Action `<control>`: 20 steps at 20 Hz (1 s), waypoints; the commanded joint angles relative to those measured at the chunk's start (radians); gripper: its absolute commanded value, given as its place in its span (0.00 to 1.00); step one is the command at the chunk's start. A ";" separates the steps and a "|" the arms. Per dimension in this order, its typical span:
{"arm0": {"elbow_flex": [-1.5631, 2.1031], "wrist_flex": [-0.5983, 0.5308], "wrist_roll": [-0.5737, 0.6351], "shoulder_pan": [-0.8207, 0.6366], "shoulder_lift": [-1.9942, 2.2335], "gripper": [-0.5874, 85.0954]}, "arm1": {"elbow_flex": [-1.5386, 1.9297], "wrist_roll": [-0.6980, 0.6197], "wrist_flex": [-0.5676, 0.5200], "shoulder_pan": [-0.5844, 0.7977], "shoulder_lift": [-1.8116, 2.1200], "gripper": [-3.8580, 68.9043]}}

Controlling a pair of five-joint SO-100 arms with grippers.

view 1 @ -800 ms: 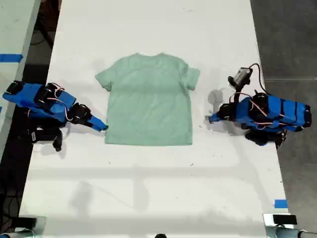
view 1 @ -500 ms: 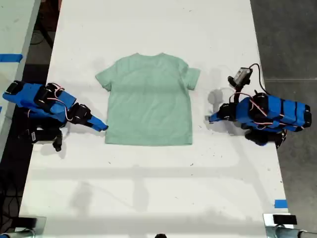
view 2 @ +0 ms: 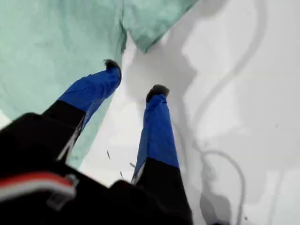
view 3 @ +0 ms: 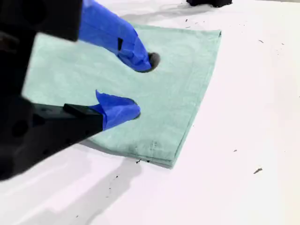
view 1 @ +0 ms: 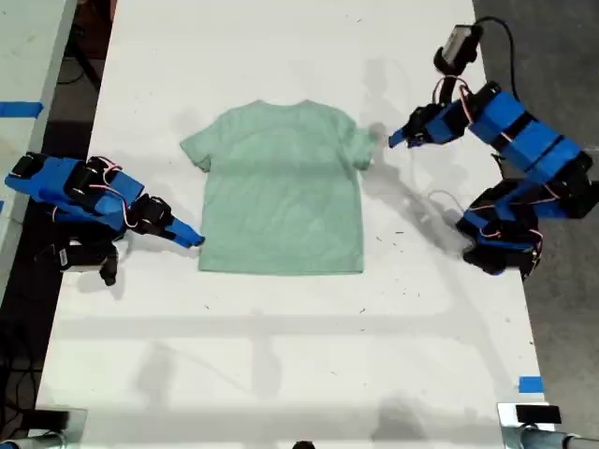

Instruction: Fold t shirt

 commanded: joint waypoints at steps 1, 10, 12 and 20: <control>0.008 0.002 0.008 0.015 0.006 0.15 | -0.305 -0.034 -0.123 0.060 -0.371 0.26; 0.008 0.002 0.008 0.015 0.006 0.15 | -0.561 -0.063 -0.189 0.115 -0.908 0.27; 0.008 0.002 0.008 0.015 0.006 0.15 | -0.561 -0.066 -0.193 0.109 -0.943 0.16; 0.008 0.002 0.008 0.015 0.006 0.15 | -0.518 -0.034 -0.321 -0.258 -0.574 0.04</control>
